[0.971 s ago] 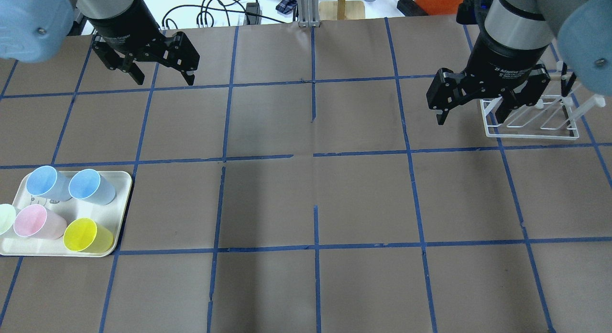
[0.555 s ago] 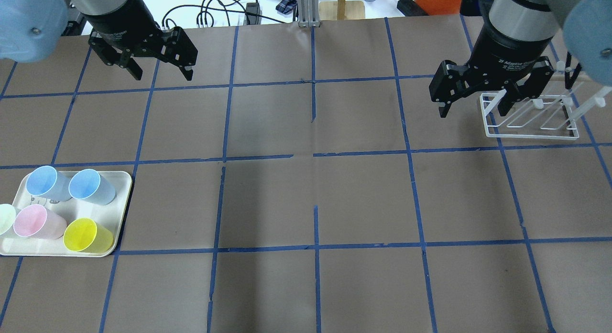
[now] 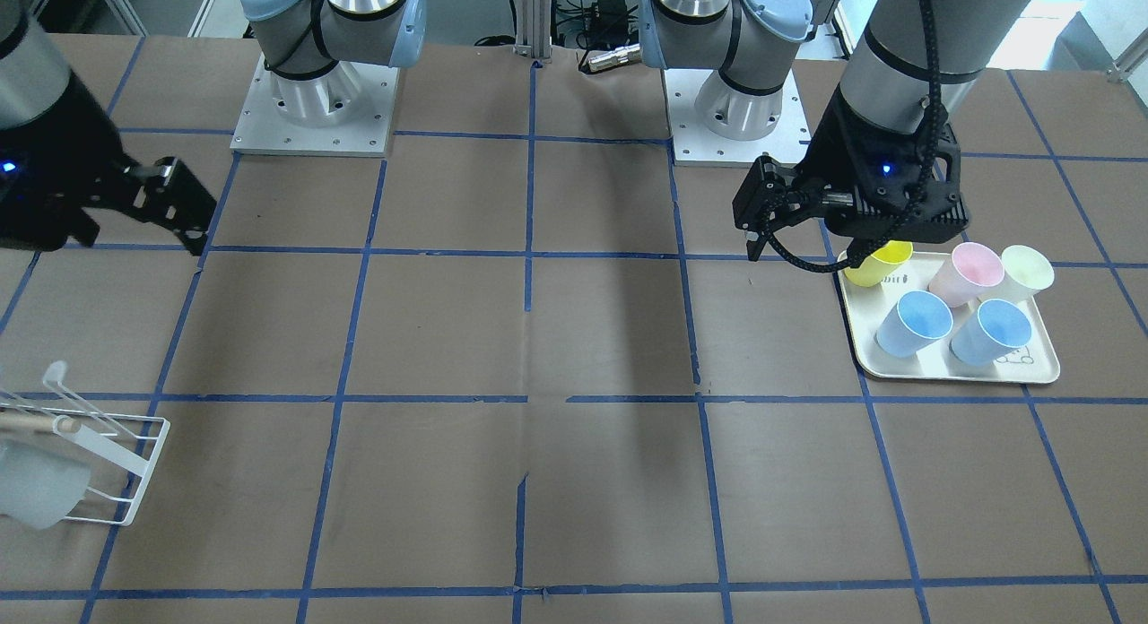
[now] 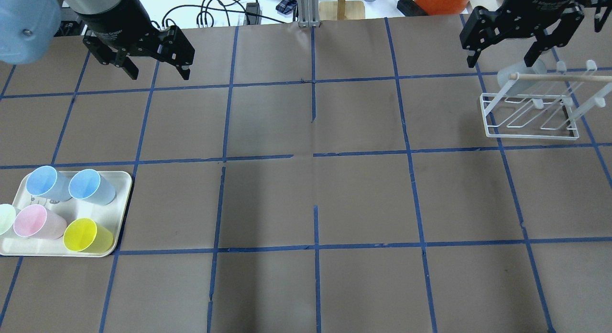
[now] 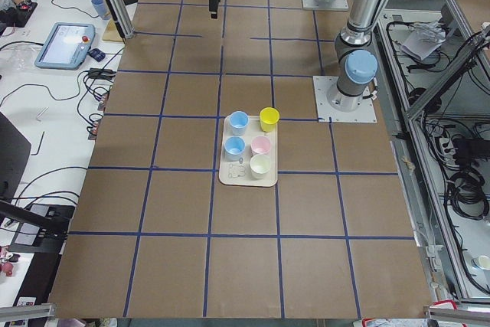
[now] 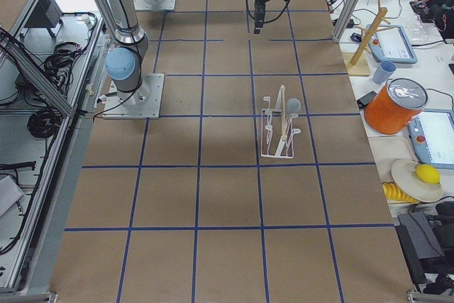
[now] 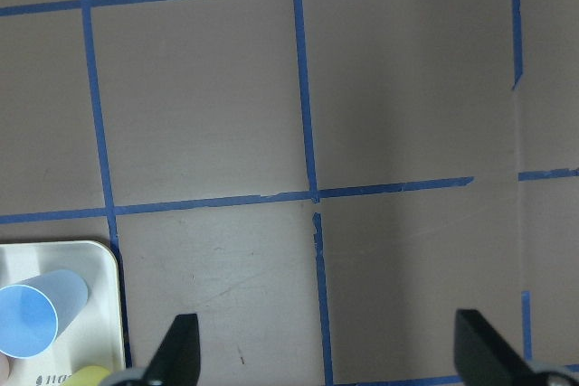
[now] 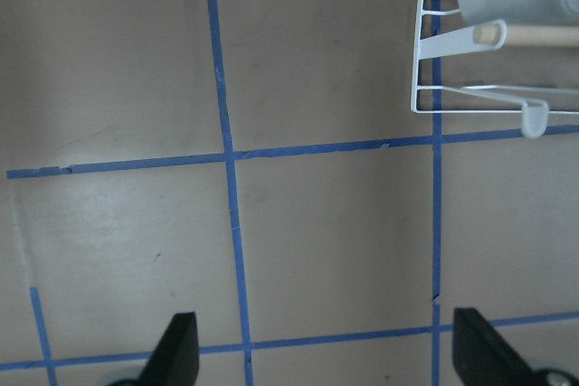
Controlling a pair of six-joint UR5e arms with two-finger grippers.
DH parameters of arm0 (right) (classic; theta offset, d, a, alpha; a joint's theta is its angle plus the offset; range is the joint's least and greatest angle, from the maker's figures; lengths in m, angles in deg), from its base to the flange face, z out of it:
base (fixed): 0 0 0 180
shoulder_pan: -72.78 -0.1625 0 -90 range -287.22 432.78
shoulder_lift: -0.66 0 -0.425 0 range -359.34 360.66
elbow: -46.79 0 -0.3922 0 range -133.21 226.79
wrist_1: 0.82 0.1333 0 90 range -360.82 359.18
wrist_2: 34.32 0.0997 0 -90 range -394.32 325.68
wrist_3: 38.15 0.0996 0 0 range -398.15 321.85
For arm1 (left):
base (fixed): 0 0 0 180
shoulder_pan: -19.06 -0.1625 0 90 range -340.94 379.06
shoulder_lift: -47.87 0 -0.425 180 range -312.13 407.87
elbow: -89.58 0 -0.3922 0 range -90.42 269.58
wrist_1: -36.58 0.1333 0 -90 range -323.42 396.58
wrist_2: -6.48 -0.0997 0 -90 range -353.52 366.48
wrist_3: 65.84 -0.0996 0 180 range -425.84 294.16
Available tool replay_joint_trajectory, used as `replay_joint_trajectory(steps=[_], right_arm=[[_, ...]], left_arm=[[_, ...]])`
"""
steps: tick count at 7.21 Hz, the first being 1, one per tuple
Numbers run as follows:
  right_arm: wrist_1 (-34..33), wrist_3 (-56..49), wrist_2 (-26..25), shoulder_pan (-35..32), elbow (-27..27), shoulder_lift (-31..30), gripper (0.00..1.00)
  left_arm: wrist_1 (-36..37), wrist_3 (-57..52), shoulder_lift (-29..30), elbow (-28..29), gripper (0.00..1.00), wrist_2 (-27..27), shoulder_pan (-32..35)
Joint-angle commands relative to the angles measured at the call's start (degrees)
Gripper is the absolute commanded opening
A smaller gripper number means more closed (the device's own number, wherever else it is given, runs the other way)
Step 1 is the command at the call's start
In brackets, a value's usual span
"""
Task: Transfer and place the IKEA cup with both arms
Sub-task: 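Lower the right gripper over the white cup on the rack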
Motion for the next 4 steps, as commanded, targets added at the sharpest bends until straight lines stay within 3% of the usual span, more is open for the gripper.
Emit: replay_joint_trajectory(steps=[1, 4], right_arm=[[-0.3, -9.2, 0.4, 5.5, -7.4, 7.8, 1.0], [0.0, -20.0, 0.3, 9.5, -19.8, 19.3, 1.0]], left_arm=[[0.0, -0.1, 0.4, -0.9, 1.0, -0.1, -0.5], [0.0, -0.1, 0.7, -1.5, 1.0, 0.1, -0.3]])
